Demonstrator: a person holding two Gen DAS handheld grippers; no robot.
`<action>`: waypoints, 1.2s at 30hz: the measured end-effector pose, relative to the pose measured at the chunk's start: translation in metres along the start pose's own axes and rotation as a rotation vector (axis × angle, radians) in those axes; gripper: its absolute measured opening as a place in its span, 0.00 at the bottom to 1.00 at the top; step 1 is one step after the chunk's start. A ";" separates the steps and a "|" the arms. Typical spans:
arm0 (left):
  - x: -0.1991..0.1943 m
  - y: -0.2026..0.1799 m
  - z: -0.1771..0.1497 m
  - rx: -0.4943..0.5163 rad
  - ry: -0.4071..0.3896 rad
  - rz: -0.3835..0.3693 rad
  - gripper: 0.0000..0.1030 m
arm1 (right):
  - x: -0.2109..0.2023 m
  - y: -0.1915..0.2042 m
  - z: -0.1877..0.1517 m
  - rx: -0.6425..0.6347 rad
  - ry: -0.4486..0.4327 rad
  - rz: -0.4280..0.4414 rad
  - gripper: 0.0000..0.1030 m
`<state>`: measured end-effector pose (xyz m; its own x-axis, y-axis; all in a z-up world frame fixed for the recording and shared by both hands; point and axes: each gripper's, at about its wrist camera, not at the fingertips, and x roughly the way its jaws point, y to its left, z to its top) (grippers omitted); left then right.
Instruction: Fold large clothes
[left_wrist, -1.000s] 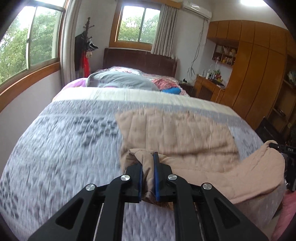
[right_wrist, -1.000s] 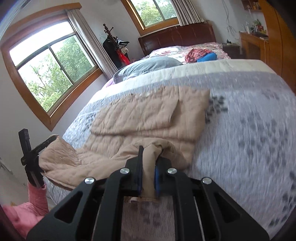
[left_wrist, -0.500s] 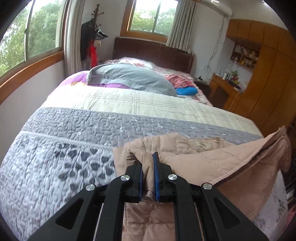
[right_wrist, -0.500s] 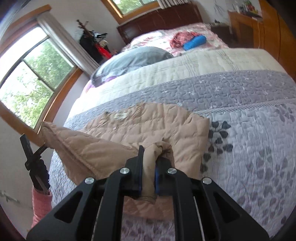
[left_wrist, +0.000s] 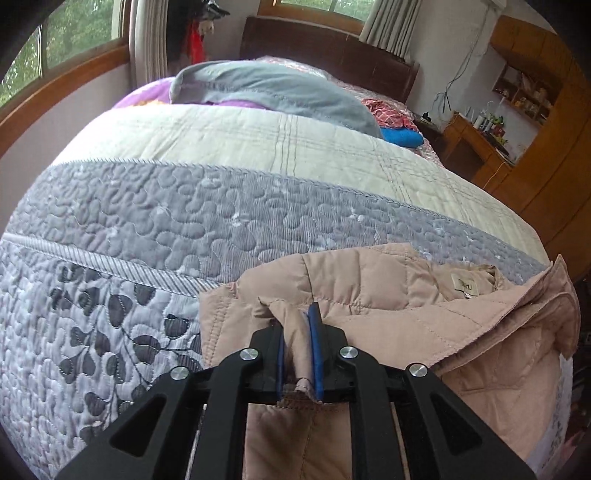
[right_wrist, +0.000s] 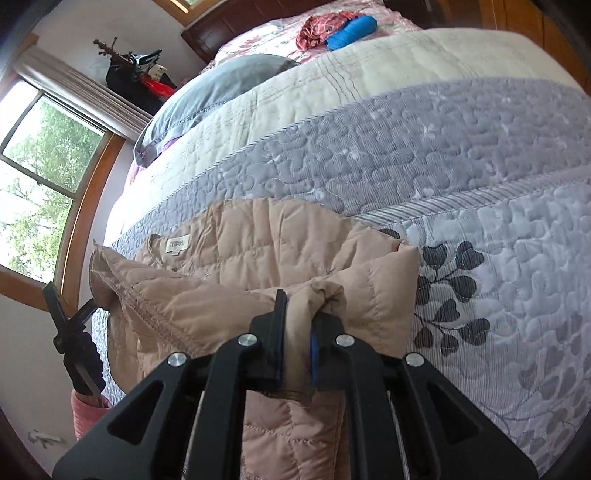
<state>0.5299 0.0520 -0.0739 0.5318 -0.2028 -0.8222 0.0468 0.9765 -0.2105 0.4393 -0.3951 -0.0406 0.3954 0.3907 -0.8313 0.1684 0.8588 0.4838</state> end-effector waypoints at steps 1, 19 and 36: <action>0.002 0.002 0.000 -0.005 0.007 -0.008 0.13 | -0.001 -0.002 0.000 0.010 0.000 0.008 0.11; -0.058 0.025 -0.038 0.024 -0.040 -0.075 0.44 | -0.042 0.002 -0.042 -0.061 -0.092 0.092 0.57; -0.056 0.006 -0.074 0.081 -0.094 0.008 0.09 | -0.017 0.020 -0.061 -0.129 -0.123 -0.024 0.09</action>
<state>0.4382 0.0643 -0.0684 0.6090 -0.1912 -0.7698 0.1088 0.9815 -0.1577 0.3805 -0.3643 -0.0341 0.5018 0.3331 -0.7983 0.0646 0.9059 0.4186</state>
